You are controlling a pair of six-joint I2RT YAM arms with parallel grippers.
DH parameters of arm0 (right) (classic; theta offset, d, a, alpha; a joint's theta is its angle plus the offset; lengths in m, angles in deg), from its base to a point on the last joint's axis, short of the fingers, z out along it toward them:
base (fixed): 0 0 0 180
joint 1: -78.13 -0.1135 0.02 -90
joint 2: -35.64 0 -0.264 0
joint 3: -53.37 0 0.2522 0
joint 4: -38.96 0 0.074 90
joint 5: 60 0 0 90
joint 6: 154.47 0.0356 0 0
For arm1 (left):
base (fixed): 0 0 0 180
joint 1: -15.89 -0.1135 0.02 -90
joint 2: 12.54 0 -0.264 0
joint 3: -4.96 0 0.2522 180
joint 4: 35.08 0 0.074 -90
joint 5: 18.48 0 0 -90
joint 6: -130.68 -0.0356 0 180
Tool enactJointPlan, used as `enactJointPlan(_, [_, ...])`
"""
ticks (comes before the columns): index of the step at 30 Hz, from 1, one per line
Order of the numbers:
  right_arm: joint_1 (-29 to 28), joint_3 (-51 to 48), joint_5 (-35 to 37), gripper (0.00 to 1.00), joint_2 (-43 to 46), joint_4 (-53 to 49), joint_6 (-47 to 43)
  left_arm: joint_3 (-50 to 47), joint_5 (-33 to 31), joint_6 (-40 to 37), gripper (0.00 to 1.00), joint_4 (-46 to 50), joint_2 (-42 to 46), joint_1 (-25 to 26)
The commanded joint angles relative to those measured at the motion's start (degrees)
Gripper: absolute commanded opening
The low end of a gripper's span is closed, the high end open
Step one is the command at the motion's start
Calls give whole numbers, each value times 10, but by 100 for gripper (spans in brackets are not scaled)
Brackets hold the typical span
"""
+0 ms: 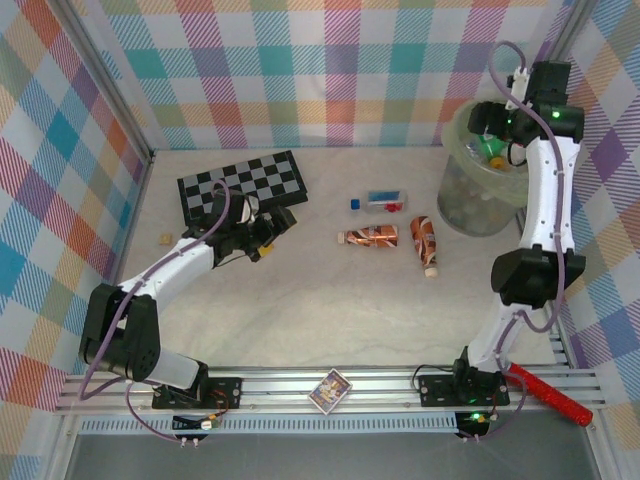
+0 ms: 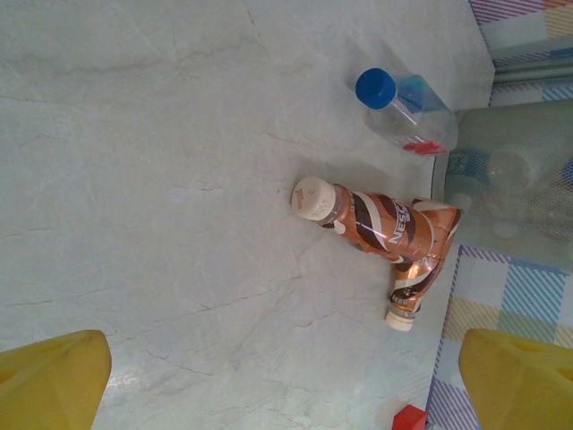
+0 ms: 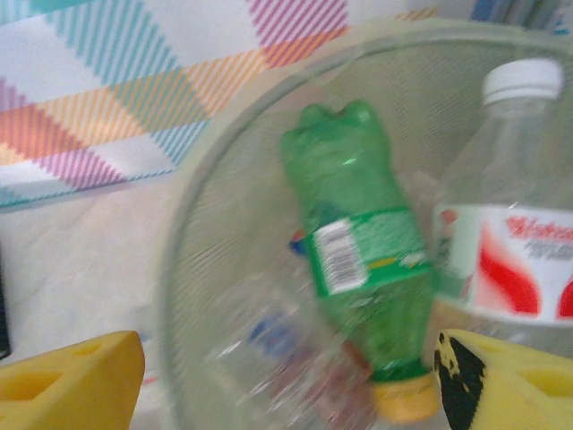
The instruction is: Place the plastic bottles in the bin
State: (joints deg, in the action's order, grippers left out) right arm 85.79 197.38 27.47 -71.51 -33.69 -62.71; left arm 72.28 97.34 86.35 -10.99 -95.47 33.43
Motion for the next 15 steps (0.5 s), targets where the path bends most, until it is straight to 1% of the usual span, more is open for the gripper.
enactJointPlan(1, [-38, -72, -13, 84, 68, 32, 14, 10, -2, 7, 99, -12, -9, 6])
enactJointPlan(6, [-95, -193, 21, 84, 143, 64, 21, 15, 3, 6, 99, -12, -15, 8])
enactJointPlan(9, [-124, -260, 35, 84, 178, 67, 29, 15, 0, 4, 99, -11, -17, 8])
enactJointPlan(13, [-141, -368, 31, 83, 211, 84, 51, 15, 5, 7, 99, -18, -25, 9])
enactJointPlan(15, [-145, -445, 17, 82, 231, 114, 60, 15, 8, 8, 99, -24, -30, 9])
